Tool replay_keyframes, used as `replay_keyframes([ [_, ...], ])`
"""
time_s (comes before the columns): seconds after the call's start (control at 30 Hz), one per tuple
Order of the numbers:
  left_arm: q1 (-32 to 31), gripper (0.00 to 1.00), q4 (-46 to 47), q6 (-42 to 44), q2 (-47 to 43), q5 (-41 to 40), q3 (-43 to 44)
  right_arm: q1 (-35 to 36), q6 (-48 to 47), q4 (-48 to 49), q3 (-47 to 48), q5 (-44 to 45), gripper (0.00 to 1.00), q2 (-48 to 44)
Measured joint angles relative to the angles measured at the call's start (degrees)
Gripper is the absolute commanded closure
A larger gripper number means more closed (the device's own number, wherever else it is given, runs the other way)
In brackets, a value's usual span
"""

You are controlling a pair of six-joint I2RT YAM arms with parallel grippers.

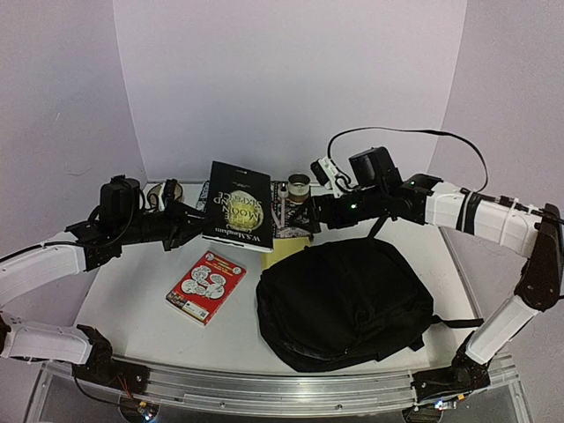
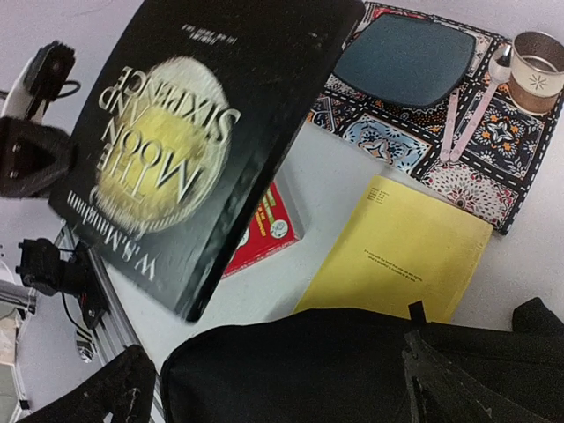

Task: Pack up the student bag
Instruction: Pass from the left arm to the right

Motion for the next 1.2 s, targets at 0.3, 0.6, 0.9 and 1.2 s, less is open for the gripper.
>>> replay_keyframes([
  [0.3, -3.76, 1.0, 6.63, -0.24, 4.03, 2.34, 0.18, -5.53, 13.17, 12.03, -0.02, -9.19, 0.04, 4.09],
  [0.6, -8.99, 1.0, 11.22, -0.29, 7.53, 5.05, 2.4, -8.99, 26.72, 24.65, -0.75, -17.33, 0.2, 9.66],
  [0.9, -9.66, 1.0, 14.03, -0.77, 8.51, 5.01, 2.74, -10.62, 40.82, 43.0, -4.92, -25.02, 0.58, 11.29],
  [1.2, -9.68, 1.0, 16.21, -3.45, 8.99, 4.35, 2.67, -11.6, 53.86, 61.05, -7.55, -29.8, 0.91, 12.96],
])
